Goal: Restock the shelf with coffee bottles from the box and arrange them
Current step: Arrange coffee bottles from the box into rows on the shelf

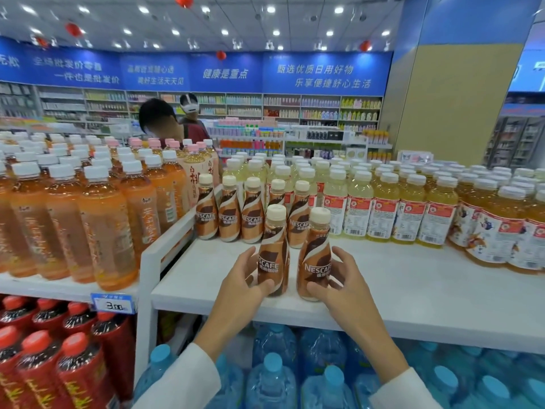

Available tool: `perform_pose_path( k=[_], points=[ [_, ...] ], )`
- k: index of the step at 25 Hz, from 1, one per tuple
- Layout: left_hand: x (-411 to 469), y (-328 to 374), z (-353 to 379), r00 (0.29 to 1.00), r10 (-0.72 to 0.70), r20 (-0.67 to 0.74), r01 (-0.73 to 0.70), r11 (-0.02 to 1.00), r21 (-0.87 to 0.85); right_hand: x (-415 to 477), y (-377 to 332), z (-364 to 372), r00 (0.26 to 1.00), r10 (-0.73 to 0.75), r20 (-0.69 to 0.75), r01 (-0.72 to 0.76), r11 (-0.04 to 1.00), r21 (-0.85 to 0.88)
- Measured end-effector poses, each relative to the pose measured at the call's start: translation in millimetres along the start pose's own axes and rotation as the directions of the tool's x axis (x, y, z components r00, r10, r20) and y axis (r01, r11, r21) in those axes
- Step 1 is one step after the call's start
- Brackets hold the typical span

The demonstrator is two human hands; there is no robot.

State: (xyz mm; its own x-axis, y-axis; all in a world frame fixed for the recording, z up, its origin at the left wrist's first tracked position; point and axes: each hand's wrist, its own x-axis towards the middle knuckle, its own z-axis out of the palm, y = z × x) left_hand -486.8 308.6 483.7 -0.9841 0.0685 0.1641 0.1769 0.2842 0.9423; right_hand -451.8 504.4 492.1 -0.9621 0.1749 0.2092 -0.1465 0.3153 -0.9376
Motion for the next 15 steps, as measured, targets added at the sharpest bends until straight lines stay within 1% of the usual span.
perform_pose_path(
  k=[4, 7, 10, 12, 15],
  points=[
    [0.6, 3.0, -1.7, 1.0, -0.006, -0.014, 0.006, 1.0, -0.02, 1.7, 3.2, -1.6, 0.999, -0.03, -0.02, 0.028, 0.998, -0.063],
    [-2.8, 4.2, 3.3, 0.994, 0.02, -0.107, -0.018, 1.0, 0.025, 0.9, 3.0, 3.4, 0.995, -0.05, -0.081, 0.045, 0.996, -0.071],
    [-7.1, 3.6, 9.7, 0.981, 0.035, -0.189, -0.031, 0.999, 0.024, 0.4, 4.7, 11.6, 0.988, -0.081, -0.134, 0.067, 0.992, -0.111],
    [-8.9, 2.9, 11.7, 0.978, 0.041, -0.206, -0.037, 0.999, 0.024, -0.9, 6.9, 13.2, 0.986, -0.085, -0.143, 0.067, 0.99, -0.125],
    [-12.1, 3.1, 11.9, 0.978, 0.059, -0.199, -0.052, 0.998, 0.042, -4.6, 9.0, 12.8, 0.983, -0.08, -0.164, 0.064, 0.993, -0.098]
  ],
)
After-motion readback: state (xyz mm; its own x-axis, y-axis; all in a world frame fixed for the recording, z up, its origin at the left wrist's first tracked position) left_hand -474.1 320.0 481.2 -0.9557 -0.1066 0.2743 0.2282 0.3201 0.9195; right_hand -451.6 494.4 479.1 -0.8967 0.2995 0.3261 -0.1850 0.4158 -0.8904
